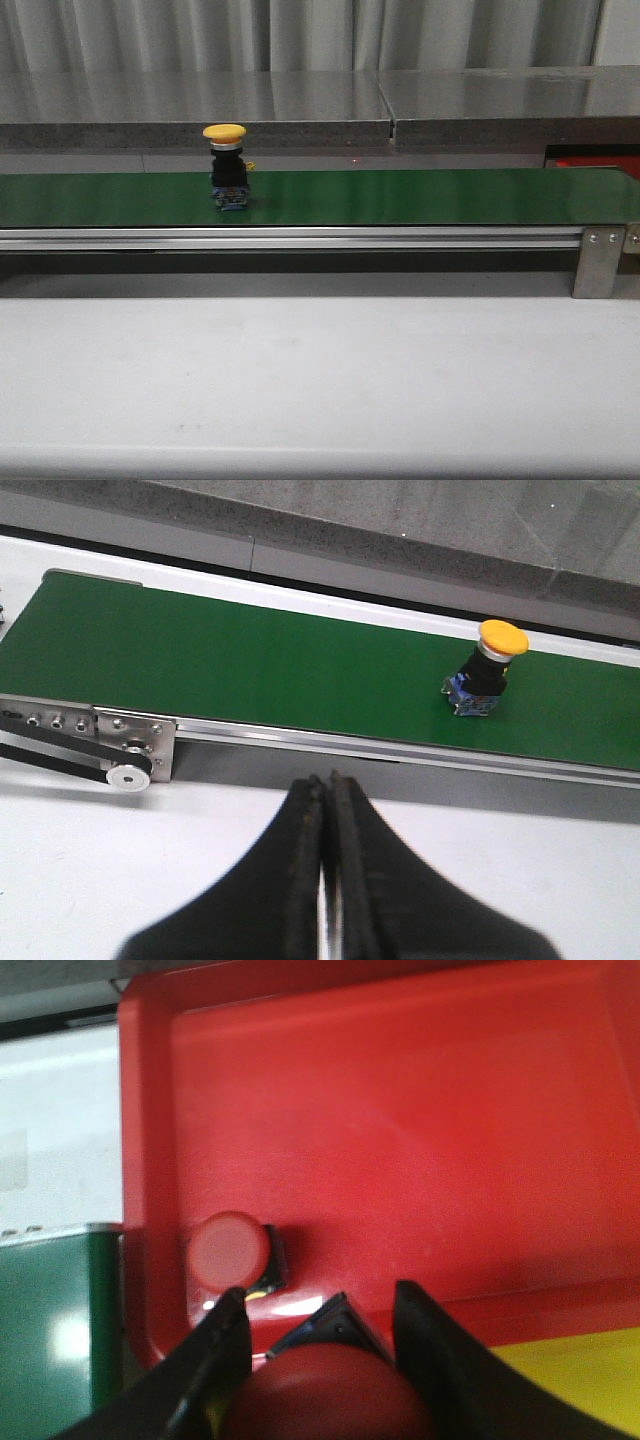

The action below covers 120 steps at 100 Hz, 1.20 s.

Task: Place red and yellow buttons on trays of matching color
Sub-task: 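Carry the red button into the red tray and open the right gripper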

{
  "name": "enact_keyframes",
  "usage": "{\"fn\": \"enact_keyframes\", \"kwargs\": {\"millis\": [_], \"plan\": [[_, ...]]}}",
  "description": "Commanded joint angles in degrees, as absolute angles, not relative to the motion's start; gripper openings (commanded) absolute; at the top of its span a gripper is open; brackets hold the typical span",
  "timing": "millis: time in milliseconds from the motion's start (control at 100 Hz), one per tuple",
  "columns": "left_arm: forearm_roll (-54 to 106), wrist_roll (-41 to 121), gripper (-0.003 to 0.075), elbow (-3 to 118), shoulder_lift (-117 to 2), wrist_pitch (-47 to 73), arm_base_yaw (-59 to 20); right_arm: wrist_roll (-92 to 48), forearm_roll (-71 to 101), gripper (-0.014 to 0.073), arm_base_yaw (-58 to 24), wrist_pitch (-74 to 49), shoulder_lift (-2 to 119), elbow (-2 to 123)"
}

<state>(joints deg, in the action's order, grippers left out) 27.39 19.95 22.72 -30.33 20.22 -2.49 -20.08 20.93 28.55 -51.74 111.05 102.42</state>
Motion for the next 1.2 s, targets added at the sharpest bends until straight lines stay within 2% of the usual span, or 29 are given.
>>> {"fn": "enact_keyframes", "kwargs": {"millis": [0,560,900,1020,1150,1190], "plan": [[28.54,19.88,-0.0019,24.31,-30.41,16.19,-2.96,-20.07,25.48,0.0201,29.54,-47.23,110.24,104.17],[28.54,19.88,-0.0019,24.31,-30.41,16.19,-2.96,-21.67,26.39,0.0201,29.40,-37.67,121.59,104.24],[28.54,19.88,-0.0019,24.31,-30.41,16.19,-2.96,-22.64,27.53,0.0221,29.40,-37.44,124.65,104.91],[28.54,19.88,-0.0019,24.31,-30.41,16.19,-2.96,-22.64,27.53,0.0320,29.40,-37.54,124.65,105.40],[28.54,19.88,-0.0019,24.31,-30.41,16.19,-2.96,-22.64,27.56,0.0546,29.40,-38.20,124.52,107.23],[28.54,19.88,-0.0019,24.31,-30.41,16.19,-2.96,-22.64,27.56,0.0589,29.40,-38.63,124.38,107.98]]}}
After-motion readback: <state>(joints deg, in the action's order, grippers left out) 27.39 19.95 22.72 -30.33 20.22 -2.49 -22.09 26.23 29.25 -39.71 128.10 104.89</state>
